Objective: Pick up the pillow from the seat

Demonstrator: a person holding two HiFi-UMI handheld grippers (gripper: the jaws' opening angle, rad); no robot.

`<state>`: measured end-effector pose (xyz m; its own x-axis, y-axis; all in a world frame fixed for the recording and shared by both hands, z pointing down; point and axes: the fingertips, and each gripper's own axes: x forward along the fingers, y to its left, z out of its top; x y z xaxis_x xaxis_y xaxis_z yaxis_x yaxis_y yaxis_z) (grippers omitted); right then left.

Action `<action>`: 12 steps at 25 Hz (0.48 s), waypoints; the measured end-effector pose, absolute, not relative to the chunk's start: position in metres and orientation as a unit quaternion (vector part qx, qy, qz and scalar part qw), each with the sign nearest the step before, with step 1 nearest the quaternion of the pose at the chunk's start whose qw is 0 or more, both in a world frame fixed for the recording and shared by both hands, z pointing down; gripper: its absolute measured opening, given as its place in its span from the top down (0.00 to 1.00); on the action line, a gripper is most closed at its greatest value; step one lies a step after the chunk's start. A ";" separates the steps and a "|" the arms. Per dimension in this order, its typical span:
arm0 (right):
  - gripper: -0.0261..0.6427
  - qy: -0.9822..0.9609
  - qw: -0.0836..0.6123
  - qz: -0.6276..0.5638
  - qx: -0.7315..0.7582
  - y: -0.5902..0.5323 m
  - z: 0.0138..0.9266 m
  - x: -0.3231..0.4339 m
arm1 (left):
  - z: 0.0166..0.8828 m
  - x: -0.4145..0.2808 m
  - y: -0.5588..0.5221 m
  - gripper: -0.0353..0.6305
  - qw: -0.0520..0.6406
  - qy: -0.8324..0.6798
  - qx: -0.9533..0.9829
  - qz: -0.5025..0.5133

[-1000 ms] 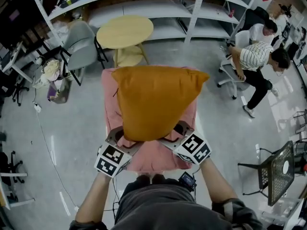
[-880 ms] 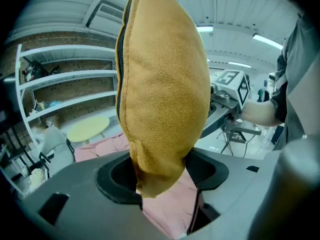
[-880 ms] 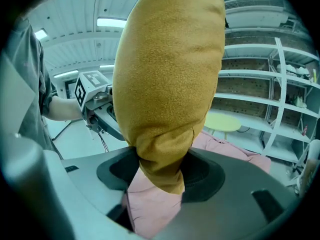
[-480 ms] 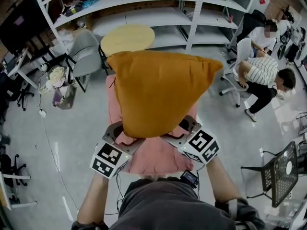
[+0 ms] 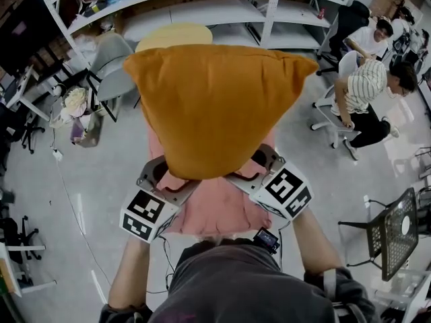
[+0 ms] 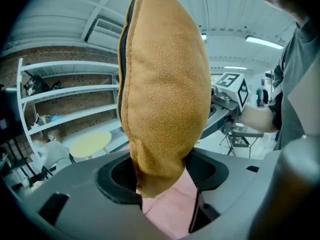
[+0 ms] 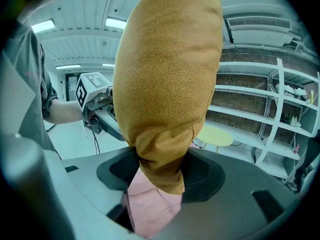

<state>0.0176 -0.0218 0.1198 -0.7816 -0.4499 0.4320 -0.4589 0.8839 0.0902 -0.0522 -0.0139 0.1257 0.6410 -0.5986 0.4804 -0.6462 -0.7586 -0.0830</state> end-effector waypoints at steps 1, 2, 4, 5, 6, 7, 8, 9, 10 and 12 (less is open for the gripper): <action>0.58 -0.944 0.226 0.011 0.241 -0.022 0.121 0.017 | 0.127 -0.052 -0.014 0.51 0.048 -0.344 0.904 0.247; 0.58 -0.943 0.227 0.012 0.241 -0.022 0.123 0.018 | 0.128 -0.052 -0.014 0.51 0.049 -0.344 0.904 0.248; 0.58 -0.943 0.229 0.016 0.240 -0.023 0.126 0.019 | 0.131 -0.051 -0.015 0.51 0.053 -0.343 0.903 0.252; 0.58 -0.943 0.229 0.018 0.239 -0.025 0.126 0.019 | 0.131 -0.050 -0.017 0.51 0.053 -0.343 0.903 0.253; 0.58 -0.944 0.229 0.018 0.239 -0.026 0.127 0.019 | 0.131 -0.050 -0.018 0.51 0.052 -0.343 0.903 0.254; 0.58 -0.944 0.229 0.018 0.239 -0.027 0.127 0.019 | 0.131 -0.051 -0.019 0.51 0.050 -0.343 0.902 0.255; 0.58 -0.943 0.229 0.018 0.239 -0.027 0.128 0.018 | 0.131 -0.052 -0.020 0.51 0.049 -0.344 0.902 0.256; 0.58 -0.943 0.230 0.018 0.239 -0.027 0.129 0.017 | 0.131 -0.053 -0.018 0.51 0.049 -0.344 0.901 0.258; 0.58 -0.943 0.230 0.020 0.239 -0.025 0.130 0.017 | 0.132 -0.054 -0.017 0.51 0.050 -0.345 0.901 0.259; 0.58 -0.944 0.229 0.024 0.239 -0.023 0.133 0.016 | 0.135 -0.054 -0.014 0.52 0.052 -0.345 0.900 0.262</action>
